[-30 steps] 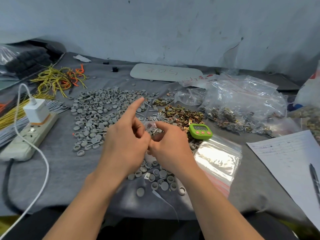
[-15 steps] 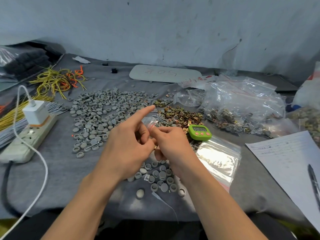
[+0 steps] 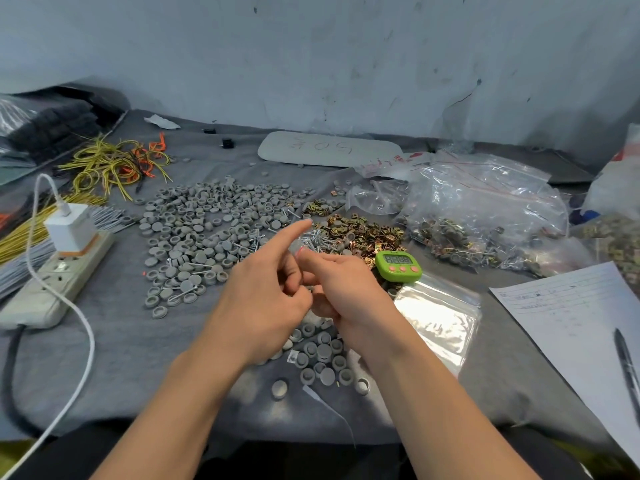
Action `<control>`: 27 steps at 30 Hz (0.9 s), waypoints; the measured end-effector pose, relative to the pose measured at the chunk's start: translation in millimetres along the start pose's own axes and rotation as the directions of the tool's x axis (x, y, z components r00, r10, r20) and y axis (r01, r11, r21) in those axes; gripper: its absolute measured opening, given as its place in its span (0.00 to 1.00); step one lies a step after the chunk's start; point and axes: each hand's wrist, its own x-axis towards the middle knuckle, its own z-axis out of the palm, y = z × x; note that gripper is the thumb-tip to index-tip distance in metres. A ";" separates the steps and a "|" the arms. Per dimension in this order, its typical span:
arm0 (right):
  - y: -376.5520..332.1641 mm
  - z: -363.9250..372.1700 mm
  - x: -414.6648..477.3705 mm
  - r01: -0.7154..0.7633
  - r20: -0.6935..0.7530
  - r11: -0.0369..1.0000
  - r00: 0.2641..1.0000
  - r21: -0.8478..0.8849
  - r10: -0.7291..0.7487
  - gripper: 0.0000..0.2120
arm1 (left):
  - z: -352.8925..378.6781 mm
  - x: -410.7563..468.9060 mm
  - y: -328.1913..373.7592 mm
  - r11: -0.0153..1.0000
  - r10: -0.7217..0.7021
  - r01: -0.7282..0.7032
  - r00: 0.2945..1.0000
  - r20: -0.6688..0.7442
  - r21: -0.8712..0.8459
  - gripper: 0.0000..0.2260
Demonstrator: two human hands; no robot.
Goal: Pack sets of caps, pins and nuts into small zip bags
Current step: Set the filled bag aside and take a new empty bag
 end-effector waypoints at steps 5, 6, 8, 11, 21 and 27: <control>-3.5 -1.9 -0.4 -0.017 0.069 0.990 0.998 0.137 0.007 0.10 | 1.5 2.7 -2.1 0.995 -0.026 0.034 0.996 0.080 -0.094 0.40; -4.2 -2.2 -1.4 -0.011 0.098 0.982 0.995 0.187 -0.008 0.07 | 1.7 3.0 -3.7 0.993 -0.033 0.042 0.996 0.085 -0.110 0.40; -5.4 -3.4 -2.4 0.008 0.122 0.970 0.992 0.241 -0.038 0.05 | 1.8 3.2 -7.9 0.987 -0.048 0.062 0.994 0.099 -0.147 0.42; -6.9 -6.0 -1.2 -0.002 0.139 0.958 0.989 0.286 -0.040 0.11 | 5.8 3.0 -11.2 0.971 -0.075 0.092 0.994 0.082 -0.220 0.42; -7.3 0.0 -4.3 -0.051 0.086 0.920 0.996 0.389 0.019 0.12 | 13.8 8.6 -7.8 0.979 -0.189 0.205 0.905 -0.381 0.003 0.17; -11.0 -7.6 -8.8 0.133 0.031 0.991 0.990 0.031 -0.134 0.07 | 17.1 12.1 -11.4 0.942 -0.281 0.229 0.937 -0.208 -0.245 0.22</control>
